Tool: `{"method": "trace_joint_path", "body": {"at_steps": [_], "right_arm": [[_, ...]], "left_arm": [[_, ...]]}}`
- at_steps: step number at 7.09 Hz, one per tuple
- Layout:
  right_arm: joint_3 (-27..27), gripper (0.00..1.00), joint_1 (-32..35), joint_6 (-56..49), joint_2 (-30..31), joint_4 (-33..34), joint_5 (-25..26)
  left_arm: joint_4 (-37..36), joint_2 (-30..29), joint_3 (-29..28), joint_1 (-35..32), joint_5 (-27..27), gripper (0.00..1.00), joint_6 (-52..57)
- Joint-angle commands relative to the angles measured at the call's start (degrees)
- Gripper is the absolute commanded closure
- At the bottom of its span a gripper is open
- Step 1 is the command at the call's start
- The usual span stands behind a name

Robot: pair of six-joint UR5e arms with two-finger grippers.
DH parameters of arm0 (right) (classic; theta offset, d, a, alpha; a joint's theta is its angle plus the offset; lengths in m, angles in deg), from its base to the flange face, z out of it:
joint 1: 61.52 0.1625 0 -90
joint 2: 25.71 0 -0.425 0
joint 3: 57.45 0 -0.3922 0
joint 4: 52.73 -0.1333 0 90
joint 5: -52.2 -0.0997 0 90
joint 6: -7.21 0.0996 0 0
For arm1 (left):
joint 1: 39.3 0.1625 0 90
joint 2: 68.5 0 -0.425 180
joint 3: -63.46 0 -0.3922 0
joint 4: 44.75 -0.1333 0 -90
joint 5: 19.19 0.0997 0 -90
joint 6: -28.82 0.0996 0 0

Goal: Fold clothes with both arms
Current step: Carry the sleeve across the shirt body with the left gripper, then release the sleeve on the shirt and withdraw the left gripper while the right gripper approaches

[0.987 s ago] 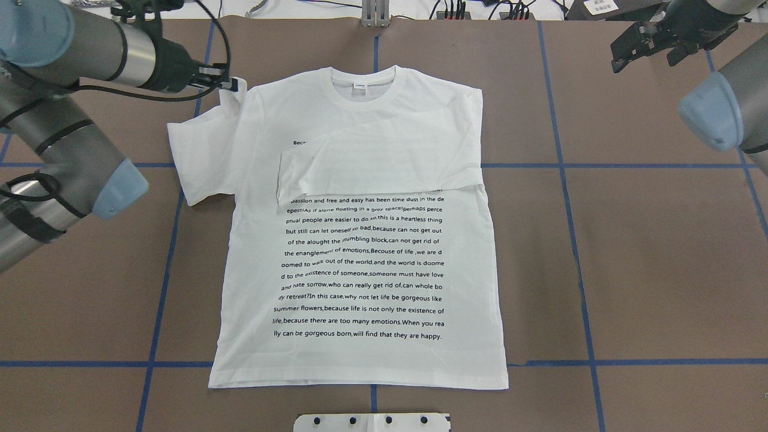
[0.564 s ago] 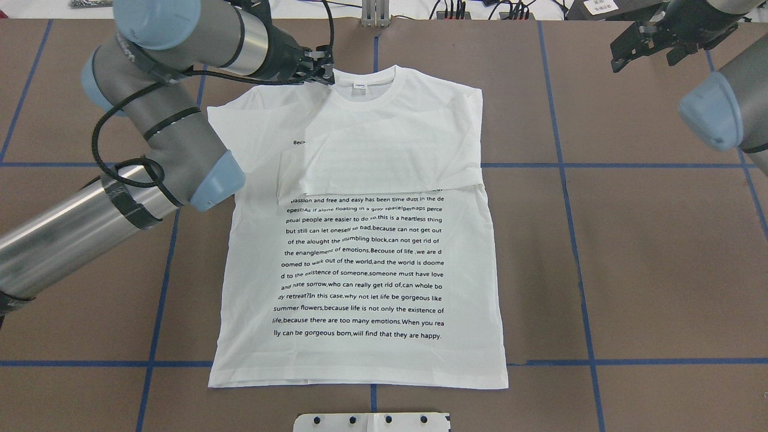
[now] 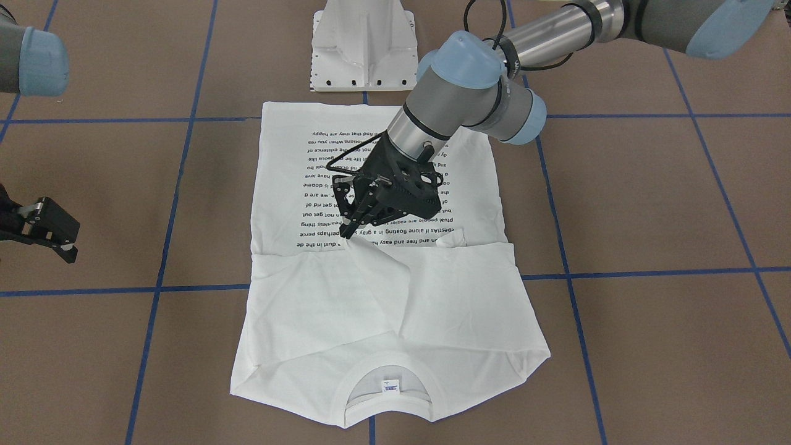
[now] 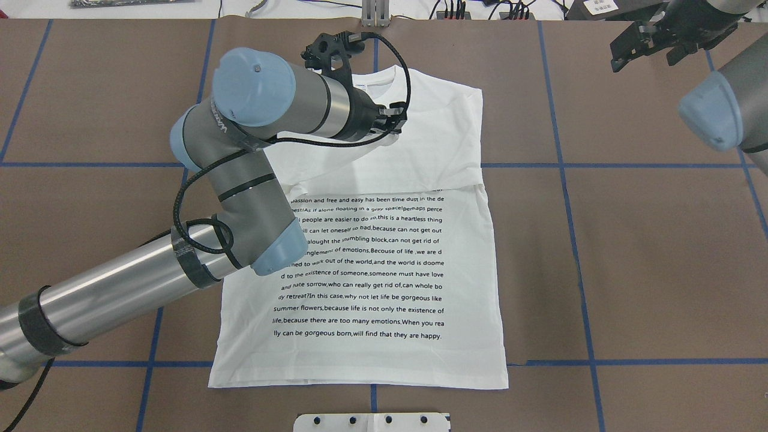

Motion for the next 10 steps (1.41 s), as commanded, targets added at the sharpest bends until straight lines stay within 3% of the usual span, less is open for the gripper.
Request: {"method": "trace_joint_path", "body": {"at_steps": [1,4,5,6,8,10], "right_arm": [[0.0,0.00,0.0,0.0,0.1,0.0,0.0],[-0.1,0.00,0.0,0.0,0.1,0.0,0.0],[0.0,0.00,0.0,0.0,0.1,0.0,0.0],[0.0,0.00,0.0,0.0,0.0,0.0,0.0],[0.0,0.00,-0.2,0.4,-0.3,0.0,0.1],[0.2,0.00,-2.4,2.8,-1.3,-0.3,0.5]], "left_arm": [[0.1,-0.5,-0.1,4.5,3.3,1.00,0.2],[1.6,-1.1,-2.9,10.1,8.3,1.00,0.4],[2.0,-1.5,-4.4,11.0,8.3,0.25,0.5],[3.3,-1.2,-5.1,11.2,9.7,0.00,1.0],[2.8,-0.8,-3.3,10.8,9.3,0.00,4.5],[-2.4,-0.2,-1.9,5.5,3.3,0.00,8.3]]}}
